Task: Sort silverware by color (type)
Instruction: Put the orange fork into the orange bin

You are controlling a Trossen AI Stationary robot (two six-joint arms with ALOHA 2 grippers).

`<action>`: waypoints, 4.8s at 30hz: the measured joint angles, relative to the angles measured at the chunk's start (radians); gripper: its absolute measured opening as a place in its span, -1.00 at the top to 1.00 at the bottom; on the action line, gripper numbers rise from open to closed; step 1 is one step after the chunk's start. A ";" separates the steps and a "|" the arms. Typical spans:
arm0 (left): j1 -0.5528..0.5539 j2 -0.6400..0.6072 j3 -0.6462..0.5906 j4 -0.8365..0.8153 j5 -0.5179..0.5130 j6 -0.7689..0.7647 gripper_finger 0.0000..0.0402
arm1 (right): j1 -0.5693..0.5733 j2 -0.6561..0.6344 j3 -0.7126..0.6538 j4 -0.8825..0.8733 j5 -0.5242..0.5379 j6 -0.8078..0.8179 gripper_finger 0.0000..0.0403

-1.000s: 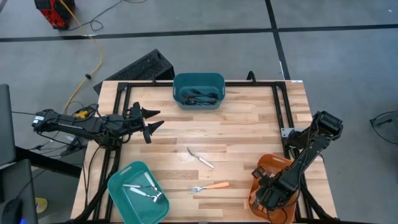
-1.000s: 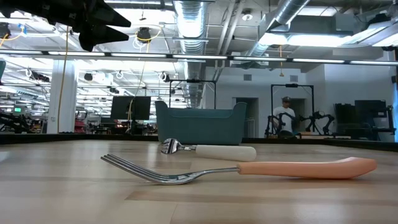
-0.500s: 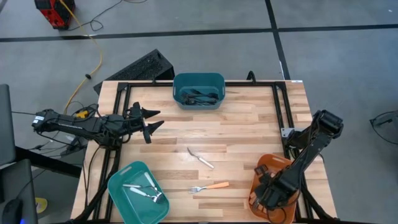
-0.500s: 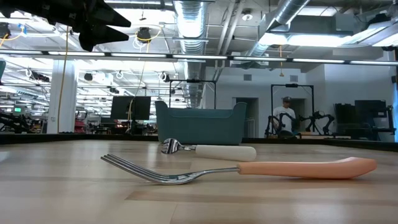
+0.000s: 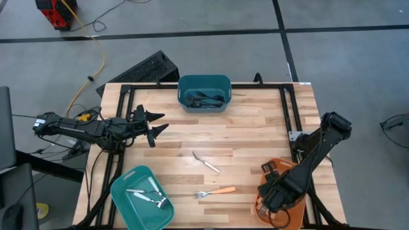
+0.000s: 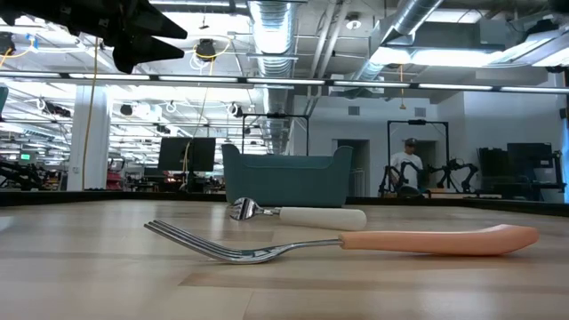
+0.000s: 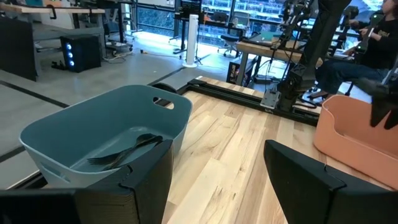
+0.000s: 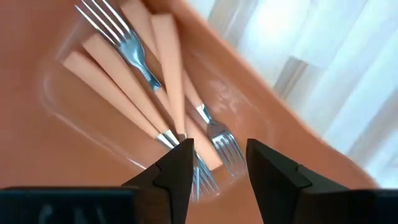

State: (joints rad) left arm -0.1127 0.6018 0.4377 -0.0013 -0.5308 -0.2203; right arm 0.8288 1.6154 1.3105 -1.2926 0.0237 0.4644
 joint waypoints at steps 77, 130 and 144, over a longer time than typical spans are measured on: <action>0.000 0.000 0.000 0.020 0.053 -0.099 -0.17 | -0.427 0.108 0.032 0.918 0.117 -0.391 -0.37; 0.000 0.020 0.000 -0.008 0.028 -0.196 -0.17 | -0.338 0.406 0.027 1.047 0.187 -0.342 -0.37; 0.000 0.020 0.000 -0.009 0.026 -0.198 -0.17 | -0.317 0.475 0.028 1.100 0.132 -0.281 -0.37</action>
State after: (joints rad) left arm -0.1123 0.6216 0.4381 -0.0106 -0.5048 -0.4185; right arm 0.5114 2.0907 1.3382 -0.1927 0.1562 0.1830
